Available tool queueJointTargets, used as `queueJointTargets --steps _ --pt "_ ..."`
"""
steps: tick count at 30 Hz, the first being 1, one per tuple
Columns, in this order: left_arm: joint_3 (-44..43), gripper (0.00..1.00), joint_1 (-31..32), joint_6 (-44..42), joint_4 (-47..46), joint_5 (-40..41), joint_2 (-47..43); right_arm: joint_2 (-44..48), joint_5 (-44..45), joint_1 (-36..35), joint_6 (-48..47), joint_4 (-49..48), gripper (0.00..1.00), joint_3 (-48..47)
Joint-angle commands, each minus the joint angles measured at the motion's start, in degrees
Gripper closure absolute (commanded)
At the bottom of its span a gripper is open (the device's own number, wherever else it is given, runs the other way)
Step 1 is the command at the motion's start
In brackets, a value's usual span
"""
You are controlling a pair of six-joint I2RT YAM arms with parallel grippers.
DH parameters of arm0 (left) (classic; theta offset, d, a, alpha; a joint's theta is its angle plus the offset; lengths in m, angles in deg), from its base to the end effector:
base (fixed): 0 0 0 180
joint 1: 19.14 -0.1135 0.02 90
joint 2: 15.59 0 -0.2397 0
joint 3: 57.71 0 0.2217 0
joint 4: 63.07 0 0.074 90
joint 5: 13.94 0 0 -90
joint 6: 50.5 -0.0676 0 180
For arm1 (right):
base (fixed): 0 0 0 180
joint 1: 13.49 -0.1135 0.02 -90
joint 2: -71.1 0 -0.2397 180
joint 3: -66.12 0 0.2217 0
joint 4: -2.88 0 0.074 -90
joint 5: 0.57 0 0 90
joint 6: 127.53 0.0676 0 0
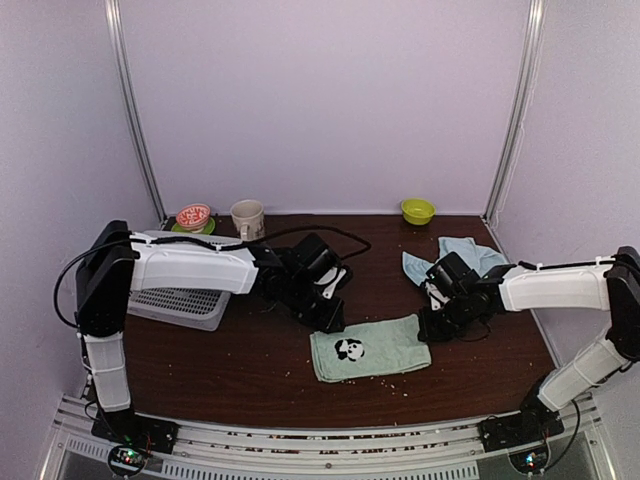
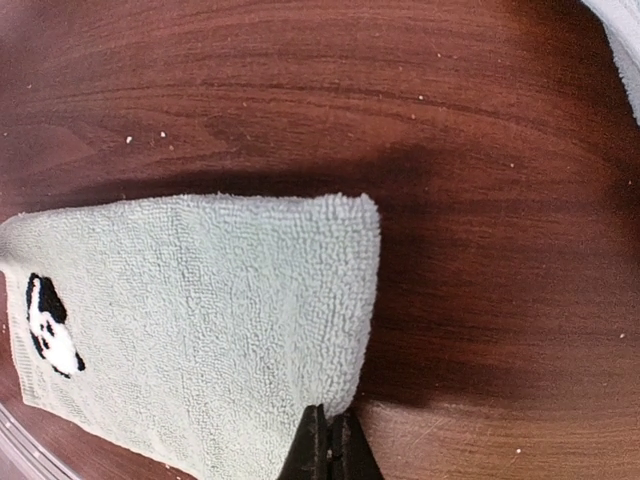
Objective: Roll the towels
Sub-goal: Roll the towel at the center of the board.
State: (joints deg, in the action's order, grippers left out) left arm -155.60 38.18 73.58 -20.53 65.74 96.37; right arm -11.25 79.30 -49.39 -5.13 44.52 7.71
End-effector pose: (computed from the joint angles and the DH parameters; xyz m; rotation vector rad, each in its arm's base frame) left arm 0.2069 -0.3449 0.1646 0.6289 2.6874 -0.7662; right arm 0.1946 0.1555 0.1331 -0.1409 2.8323 0.5524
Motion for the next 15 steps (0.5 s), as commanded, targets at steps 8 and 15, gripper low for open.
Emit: queueJointTargets --steps 8,15 --pt "4.35 0.96 0.07 -0.07 0.27 1.13 3.9 1.12 -0.37 -0.98 -1.05 1.18 1.0 -2.93" --pt "5.67 1.0 0.16 0.94 0.0 1.62 4.41 1.3 -0.11 -3.05 0.2 1.8 1.0 -5.45"
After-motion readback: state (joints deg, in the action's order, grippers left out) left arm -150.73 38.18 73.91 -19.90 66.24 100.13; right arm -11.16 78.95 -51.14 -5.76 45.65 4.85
